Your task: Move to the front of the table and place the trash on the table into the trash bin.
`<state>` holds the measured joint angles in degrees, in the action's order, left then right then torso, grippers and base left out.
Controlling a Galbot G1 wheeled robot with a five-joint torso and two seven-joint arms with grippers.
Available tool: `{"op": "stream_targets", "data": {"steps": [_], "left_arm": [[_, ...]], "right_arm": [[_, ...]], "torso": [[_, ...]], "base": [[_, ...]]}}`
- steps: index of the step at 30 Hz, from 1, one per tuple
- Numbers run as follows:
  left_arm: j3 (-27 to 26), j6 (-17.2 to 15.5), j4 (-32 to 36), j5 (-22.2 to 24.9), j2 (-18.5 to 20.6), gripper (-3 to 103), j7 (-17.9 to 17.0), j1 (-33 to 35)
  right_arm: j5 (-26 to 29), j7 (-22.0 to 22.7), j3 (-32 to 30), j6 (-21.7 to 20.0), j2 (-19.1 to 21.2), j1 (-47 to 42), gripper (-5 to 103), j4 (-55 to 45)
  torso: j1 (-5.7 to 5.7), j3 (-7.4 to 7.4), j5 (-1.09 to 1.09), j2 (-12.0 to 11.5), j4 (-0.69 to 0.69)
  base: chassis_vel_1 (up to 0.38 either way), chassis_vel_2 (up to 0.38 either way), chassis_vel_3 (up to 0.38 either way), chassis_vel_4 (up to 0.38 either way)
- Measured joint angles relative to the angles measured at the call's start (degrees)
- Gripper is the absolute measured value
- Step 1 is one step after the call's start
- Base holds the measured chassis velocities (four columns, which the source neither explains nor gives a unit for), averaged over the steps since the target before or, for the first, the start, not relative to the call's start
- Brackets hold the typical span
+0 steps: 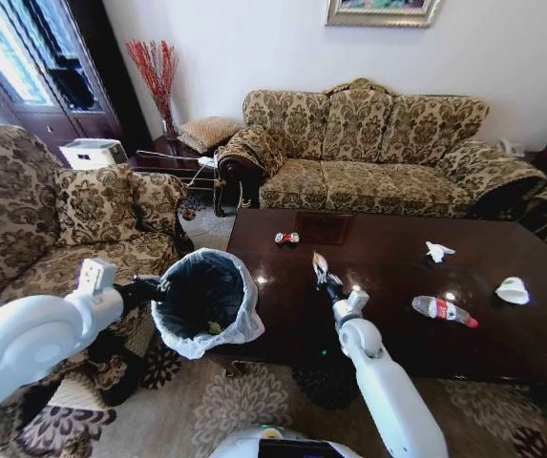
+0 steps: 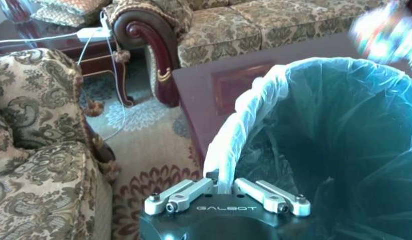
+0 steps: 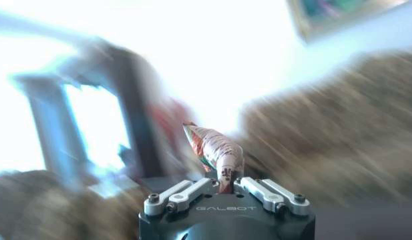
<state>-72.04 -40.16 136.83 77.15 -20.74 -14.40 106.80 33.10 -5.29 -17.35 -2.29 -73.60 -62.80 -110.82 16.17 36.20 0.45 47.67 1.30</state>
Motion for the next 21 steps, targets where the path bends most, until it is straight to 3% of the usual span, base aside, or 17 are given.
{"op": "stream_targets", "data": {"steps": [1, 5, 9, 12, 21], "left_arm": [[0.0, 0.0, 0.0, 0.0, 0.0, 0, 0.0, 0.0], [0.8, 0.0, -0.7, 1.3, 1.3, 0, -1.4, -0.3], [0.8, 0.0, -1.0, 1.8, 2.0, 0, -1.7, -0.4], [0.8, -0.2, -1.1, 3.0, 3.3, 0, -2.3, -0.5], [-0.7, -0.3, 0.2, 5.3, 4.5, 0, -3.2, -0.9]], "right_arm": [[0.0, 0.0, 0.0, 0.0, 0.0, 0.0, 3, 0.0], [9.2, -9.8, 2.0, 0.0, 2.2, 0.0, 3, -11.7], [14.0, -13.1, 4.0, -1.6, 3.6, 0.1, 3, -16.5], [18.7, -14.1, 11.1, -2.9, 6.4, 1.1, 3, -22.4], [14.7, -15.5, 19.9, -3.8, 7.6, 0.3, 3, -22.6]], "torso": [[0.00, 0.00, 0.00, 0.0, 0.00], [0.00, 0.00, 0.01, 0.0, 0.00], [0.00, 0.00, -0.01, 0.0, 0.00], [0.00, 0.00, -0.01, 0.0, 0.00], [0.00, 0.00, -0.01, 0.0, -0.01]], "base": [[0.000, 0.000, 0.000, 0.000], [0.000, 0.000, 0.000, 0.000], [0.000, 0.000, 0.000, 0.000], [0.000, 0.000, 0.000, 0.000], [0.000, 0.000, 0.000, 0.000]]}}
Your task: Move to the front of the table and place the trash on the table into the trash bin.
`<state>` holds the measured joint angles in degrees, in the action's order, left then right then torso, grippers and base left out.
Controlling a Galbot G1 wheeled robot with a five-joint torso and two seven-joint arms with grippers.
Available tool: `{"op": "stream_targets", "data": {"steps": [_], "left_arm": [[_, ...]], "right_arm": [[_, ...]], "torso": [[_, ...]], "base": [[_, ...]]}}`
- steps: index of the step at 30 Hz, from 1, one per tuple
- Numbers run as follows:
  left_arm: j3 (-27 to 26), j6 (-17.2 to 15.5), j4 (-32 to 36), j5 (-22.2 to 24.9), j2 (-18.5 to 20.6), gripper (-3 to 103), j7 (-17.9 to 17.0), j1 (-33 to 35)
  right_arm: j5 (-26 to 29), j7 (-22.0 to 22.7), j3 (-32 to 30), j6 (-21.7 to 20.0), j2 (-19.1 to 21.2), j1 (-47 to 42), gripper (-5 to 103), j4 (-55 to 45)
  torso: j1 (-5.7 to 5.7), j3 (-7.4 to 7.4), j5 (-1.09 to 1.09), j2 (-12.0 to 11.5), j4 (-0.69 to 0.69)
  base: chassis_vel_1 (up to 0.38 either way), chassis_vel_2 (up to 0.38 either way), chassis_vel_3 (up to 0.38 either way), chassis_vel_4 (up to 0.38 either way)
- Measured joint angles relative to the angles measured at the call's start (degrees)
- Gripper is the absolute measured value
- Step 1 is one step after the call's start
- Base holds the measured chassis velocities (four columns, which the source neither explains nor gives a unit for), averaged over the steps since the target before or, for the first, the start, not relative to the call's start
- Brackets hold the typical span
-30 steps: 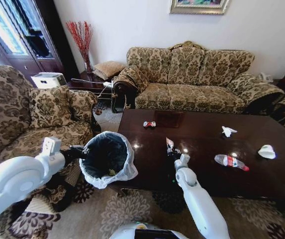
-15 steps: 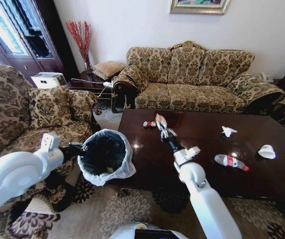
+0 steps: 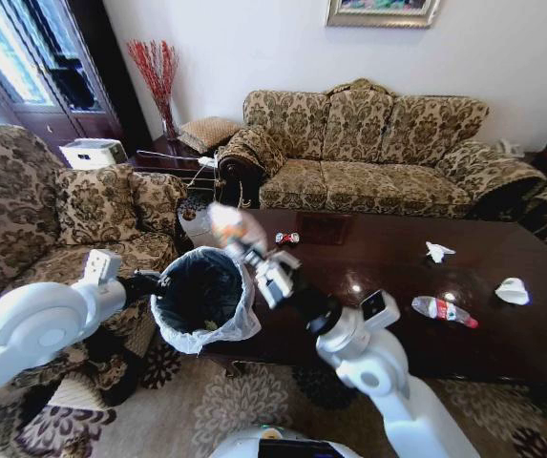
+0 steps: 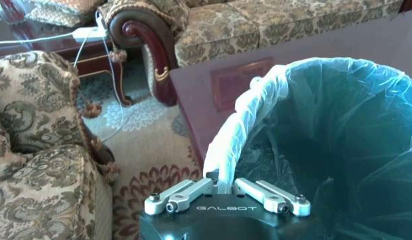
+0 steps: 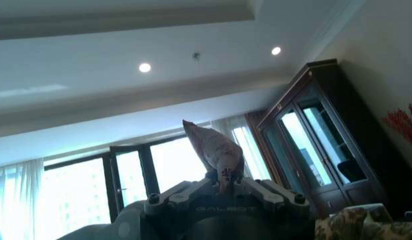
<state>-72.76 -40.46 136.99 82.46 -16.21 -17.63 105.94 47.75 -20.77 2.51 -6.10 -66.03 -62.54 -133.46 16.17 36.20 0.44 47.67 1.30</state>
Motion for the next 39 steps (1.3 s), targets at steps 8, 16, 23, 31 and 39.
{"op": "stream_targets", "data": {"steps": [8, 16, 23, 31, 39], "left_arm": [[-0.4, -0.1, 1.6, 0.9, -0.5, 0, -0.4, 0.1], [-0.5, -0.3, 2.0, 1.3, -0.8, 0, -0.5, 0.1], [-0.5, -0.4, 1.8, 1.3, -0.9, 0, -0.5, 0.1], [-1.9, -0.5, 0.0, 1.2, -2.5, 0, -1.1, 0.6], [-4.6, -0.1, -0.6, 1.2, -3.8, 0, -1.0, 0.9]], "right_arm": [[-5.4, 0.3, 3.7, 0.7, -0.7, -0.1, 8, 4.4], [-5.5, 1.2, 3.9, 0.8, -1.4, 0.2, 35, 4.7], [-5.4, 1.9, 2.8, 1.7, -1.5, 0.2, 67, 4.5], [-6.1, 7.4, -4.1, 6.0, -3.5, 0.0, 88, 4.0], [-6.5, 24.6, -13.6, -4.5, -2.4, -0.7, 100, 11.4]], "torso": [[0.00, 0.00, 0.01, 0.0, 0.01], [0.00, 0.00, 0.01, 0.0, 0.01], [0.00, 0.00, 0.01, 0.0, 0.00], [0.00, 0.00, 0.01, 0.0, 0.00], [0.00, 0.00, -0.01, 0.0, -0.02]], "base": [[0.000, 0.000, 0.000, 0.000], [0.000, 0.000, 0.000, 0.000], [0.000, 0.000, 0.000, 0.000], [0.000, 0.000, 0.000, 0.000], [0.000, 0.000, 0.000, 0.000]]}}
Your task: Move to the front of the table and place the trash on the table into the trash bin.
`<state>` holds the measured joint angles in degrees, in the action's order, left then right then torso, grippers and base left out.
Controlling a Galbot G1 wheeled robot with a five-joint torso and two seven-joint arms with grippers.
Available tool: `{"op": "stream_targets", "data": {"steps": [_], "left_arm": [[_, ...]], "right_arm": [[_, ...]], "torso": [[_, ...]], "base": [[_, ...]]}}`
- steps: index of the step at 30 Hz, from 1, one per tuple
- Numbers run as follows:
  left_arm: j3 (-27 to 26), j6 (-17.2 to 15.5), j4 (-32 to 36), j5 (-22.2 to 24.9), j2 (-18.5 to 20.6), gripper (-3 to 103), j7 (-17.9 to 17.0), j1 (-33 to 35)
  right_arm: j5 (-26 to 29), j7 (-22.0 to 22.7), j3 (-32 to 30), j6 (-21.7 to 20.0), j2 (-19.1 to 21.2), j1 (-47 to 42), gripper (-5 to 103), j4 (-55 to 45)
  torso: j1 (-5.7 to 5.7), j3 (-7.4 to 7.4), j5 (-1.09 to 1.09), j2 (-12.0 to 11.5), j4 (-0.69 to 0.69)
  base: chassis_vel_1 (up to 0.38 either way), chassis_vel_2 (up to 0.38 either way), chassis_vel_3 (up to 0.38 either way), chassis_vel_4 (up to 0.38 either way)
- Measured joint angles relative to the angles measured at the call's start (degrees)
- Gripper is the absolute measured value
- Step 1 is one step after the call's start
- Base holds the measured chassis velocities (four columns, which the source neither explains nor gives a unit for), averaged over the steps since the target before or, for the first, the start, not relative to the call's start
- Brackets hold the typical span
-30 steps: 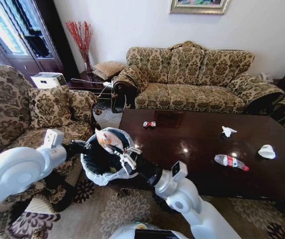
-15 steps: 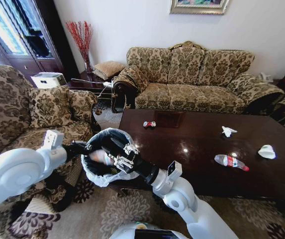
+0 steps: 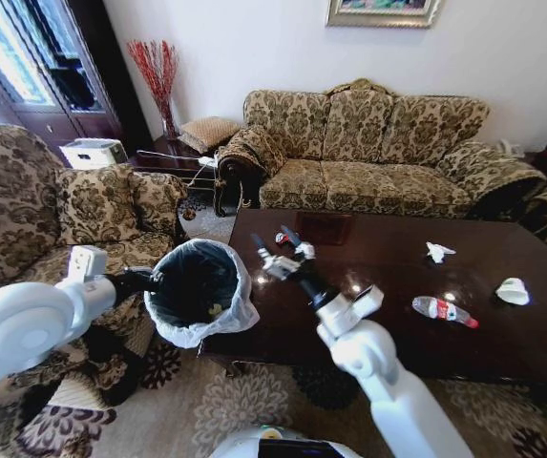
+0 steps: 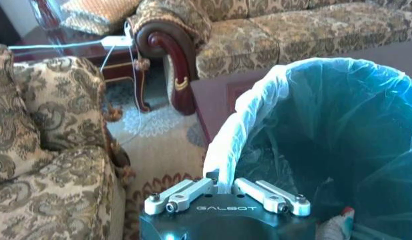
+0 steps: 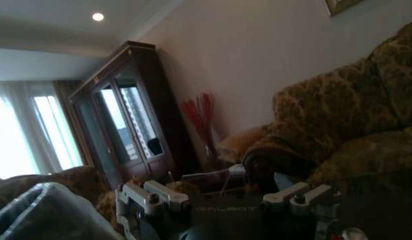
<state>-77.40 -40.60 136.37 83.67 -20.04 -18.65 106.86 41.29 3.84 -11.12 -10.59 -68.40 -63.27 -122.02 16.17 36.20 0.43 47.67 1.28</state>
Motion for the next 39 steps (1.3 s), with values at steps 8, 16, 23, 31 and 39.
{"op": "stream_targets", "data": {"steps": [8, 16, 23, 31, 39], "left_arm": [[1.0, 0.2, 1.4, -0.3, -1.1, 0, 0.0, -0.2], [0.7, 0.2, 2.6, -0.5, -2.5, 0, 0.1, 0.2], [0.3, 0.0, 3.5, -0.6, -3.2, 0, 0.2, 0.8], [0.5, -0.1, 4.1, -0.6, -3.2, 0, 0.2, 0.9], [0.3, -0.2, 4.5, -0.6, -3.5, 0, 0.1, 1.3]], "right_arm": [[-5.5, 3.3, 0.1, 1.2, -1.2, 1.1, 100, 6.7], [-9.3, 5.8, 0.9, 0.6, -3.6, 3.9, 100, 12.7], [-10.3, 6.4, 0.6, 0.2, -5.3, 9.0, 100, 22.4], [-13.0, 6.4, 0.9, 1.9, -9.8, 20.0, 100, 37.1], [-17.3, 4.9, 1.6, 5.6, -14.4, 26.3, 100, 50.2]], "torso": [[-0.01, -0.01, 0.02, 0.0, 0.03], [0.09, 0.04, 0.01, 0.0, 0.00], [-0.04, -0.01, 0.01, 0.0, 0.04], [0.00, 0.01, 0.02, 0.0, 0.03], [-0.01, 0.00, 0.02, 0.0, 0.02]], "base": [[-0.038, 0.041, 0.045, -0.041], [-0.134, 0.121, 0.119, -0.129], [-0.025, 0.016, 0.012, -0.017], [0.000, 0.000, 0.000, 0.000], [0.000, 0.000, 0.000, 0.000]]}}
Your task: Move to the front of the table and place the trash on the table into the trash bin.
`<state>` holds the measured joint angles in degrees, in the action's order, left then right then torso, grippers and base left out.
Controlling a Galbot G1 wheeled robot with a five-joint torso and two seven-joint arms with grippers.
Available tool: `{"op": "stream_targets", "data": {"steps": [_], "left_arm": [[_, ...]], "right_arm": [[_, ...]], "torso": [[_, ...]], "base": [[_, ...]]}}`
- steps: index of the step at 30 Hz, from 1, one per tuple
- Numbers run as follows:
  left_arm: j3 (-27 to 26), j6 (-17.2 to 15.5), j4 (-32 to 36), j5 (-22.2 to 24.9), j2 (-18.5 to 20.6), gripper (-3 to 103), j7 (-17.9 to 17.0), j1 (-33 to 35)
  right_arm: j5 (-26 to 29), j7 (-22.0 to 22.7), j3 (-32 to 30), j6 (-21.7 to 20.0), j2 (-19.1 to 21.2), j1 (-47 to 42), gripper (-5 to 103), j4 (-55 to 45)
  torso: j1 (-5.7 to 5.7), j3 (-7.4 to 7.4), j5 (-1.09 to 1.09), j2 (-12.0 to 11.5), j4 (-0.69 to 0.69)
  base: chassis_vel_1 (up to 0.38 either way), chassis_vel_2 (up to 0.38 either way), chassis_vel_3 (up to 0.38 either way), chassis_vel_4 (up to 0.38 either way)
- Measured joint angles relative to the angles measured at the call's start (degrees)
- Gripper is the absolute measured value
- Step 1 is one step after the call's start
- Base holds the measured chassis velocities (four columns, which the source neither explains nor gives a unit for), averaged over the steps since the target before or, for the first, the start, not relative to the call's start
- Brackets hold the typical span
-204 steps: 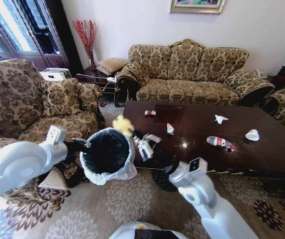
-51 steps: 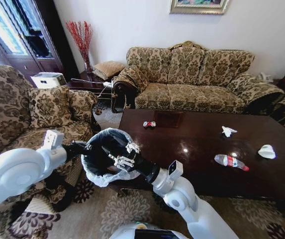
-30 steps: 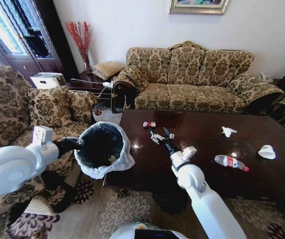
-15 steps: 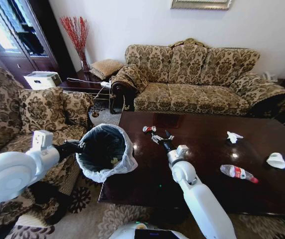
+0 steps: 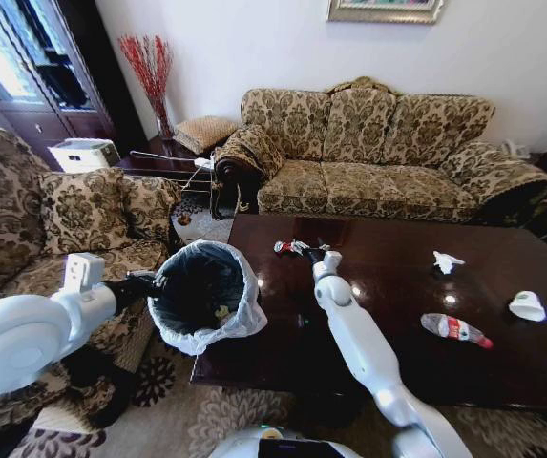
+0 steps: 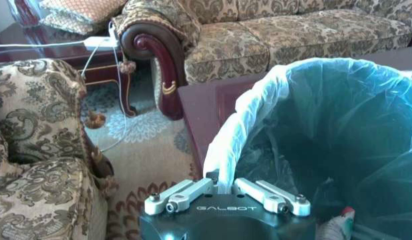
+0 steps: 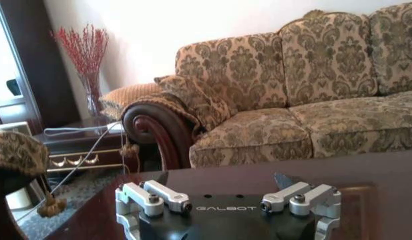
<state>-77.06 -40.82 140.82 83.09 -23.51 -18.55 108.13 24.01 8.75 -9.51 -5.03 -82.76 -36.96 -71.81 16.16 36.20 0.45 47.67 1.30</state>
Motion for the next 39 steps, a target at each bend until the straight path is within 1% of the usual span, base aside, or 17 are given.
{"op": "stream_targets", "data": {"steps": [13, 18, 19, 21, 22, 23, 24, 25, 26, 27, 29, 31, 33, 34, 36, 38, 39], "left_arm": [[1.8, 0.0, -0.8, 0.0, 0.8, 0, -0.2, -0.6], [2.2, 0.0, -1.4, 0.0, 1.2, 0, -0.2, -0.9], [2.3, 0.0, -1.5, 0.0, 1.3, 0, -0.2, -1.0], [2.7, 0.1, -1.8, 0.0, 1.4, 0, -0.1, -1.2], [2.7, 0.1, -1.8, 0.0, 1.4, 0, -0.1, -1.2], [3.0, 0.1, -2.0, 0.0, 1.4, 0, -0.1, -1.4], [3.2, 0.2, -2.0, 0.0, 1.3, 0, -0.1, -1.5], [3.7, 0.2, -2.1, -0.1, 1.2, 0, -0.1, -1.7], [3.8, 0.3, -2.1, -0.2, 1.2, 0, -0.1, -1.8], [3.8, 0.3, -2.1, -0.2, 1.2, 0, -0.1, -1.8], [4.2, 0.4, -2.2, -0.4, 1.1, 0, 0.0, -1.8], [4.3, 0.4, -2.2, -0.5, 1.0, 0, 0.0, -1.8], [4.3, 0.4, -2.2, -0.5, 0.9, 0, 0.0, -1.8], [4.3, 0.4, -2.2, -0.5, 0.9, 0, 0.0, -1.8], [4.3, 0.4, -2.2, -0.6, 0.8, 0, 0.1, -1.8], [4.3, 0.4, -2.2, -0.7, 0.7, 0, 0.1, -1.8], [4.3, 0.4, -2.2, -0.7, 0.7, 0, 0.1, -1.8]], "right_arm": [[-4.1, -1.5, 0.5, 6.1, -5.4, 6.3, 100, 18.5], [-4.6, -1.6, 0.4, 7.1, -6.5, 7.3, 100, 20.9], [-4.7, -1.6, 0.4, 7.3, -6.7, 7.6, 103, 21.4], [-5.5, -1.5, 0.3, 7.3, -6.8, 7.9, 96, 21.9], [-5.5, -1.5, 0.3, 7.3, -6.8, 7.9, 96, 21.9], [-5.7, -1.5, 0.3, 7.0, -6.7, 7.9, 91, 22.0], [-5.7, -1.5, 0.3, 6.9, -6.7, 7.9, 91, 22.2], [-5.8, -1.7, 0.3, 6.8, -6.6, 8.1, 80, 22.7], [-5.8, -1.8, 0.3, 6.7, -6.5, 8.2, 75, 23.0], [-5.8, -1.8, 0.3, 6.7, -6.5, 8.2, 75, 23.0], [-5.9, -2.2, 0.4, 6.7, -6.5, 8.5, 64, 23.7], [-5.9, -2.4, 0.4, 6.6, -6.5, 8.5, 64, 24.0], [-6.1, -2.8, 0.5, 6.6, -6.6, 8.6, 53, 24.4], [-6.1, -2.8, 0.5, 6.6, -6.6, 8.6, 53, 24.4], [-6.2, -2.9, 0.5, 6.6, -6.6, 8.7, 42, 24.4], [-6.2, -2.9, 0.5, 6.5, -6.6, 8.7, 37, 24.3], [-6.2, -2.9, 0.5, 6.4, -6.6, 8.6, 37, 24.3]], "torso": [[0.01, 0.00, -0.01, 0.0, 0.00], [0.01, 0.00, -0.01, 0.0, 0.01], [0.01, 0.00, -0.01, 0.0, 0.00], [0.01, 0.00, -0.01, 0.0, 0.00], [0.01, 0.00, -0.01, 0.0, 0.00], [0.01, 0.00, -0.01, 0.0, 0.00], [0.01, 0.00, -0.01, 0.0, 0.00], [0.01, 0.00, 0.00, 0.0, 0.00], [0.01, 0.00, -0.01, 0.0, 0.00], [0.01, 0.00, -0.01, 0.0, 0.00], [0.01, 0.00, 0.00, 0.0, 0.00], [0.01, 0.00, -0.01, 0.0, 0.00], [0.01, 0.00, -0.01, 0.0, 0.00], [0.01, 0.00, -0.01, 0.0, 0.00], [0.01, 0.00, 0.00, 0.0, 0.00], [0.01, 0.00, -0.01, 0.0, 0.00], [0.01, 0.00, 0.00, 0.0, 0.00]], "base": [[0.000, 0.000, 0.000, 0.000], [0.000, 0.000, 0.000, 0.000], [0.000, 0.000, 0.000, 0.000], [0.000, 0.000, 0.000, 0.000], [0.000, 0.000, 0.000, 0.000], [0.000, 0.000, 0.000, 0.000], [0.000, 0.000, 0.000, 0.000], [0.000, 0.000, 0.000, 0.000], [0.000, 0.000, 0.000, 0.000], [0.000, 0.000, 0.000, 0.000], [0.000, 0.000, 0.000, 0.000], [0.000, 0.000, 0.000, 0.000], [0.000, 0.000, 0.000, 0.000], [0.000, 0.000, 0.000, 0.000], [0.000, 0.000, 0.000, 0.000], [0.000, 0.000, 0.000, 0.000], [0.000, 0.000, 0.000, 0.000]]}}
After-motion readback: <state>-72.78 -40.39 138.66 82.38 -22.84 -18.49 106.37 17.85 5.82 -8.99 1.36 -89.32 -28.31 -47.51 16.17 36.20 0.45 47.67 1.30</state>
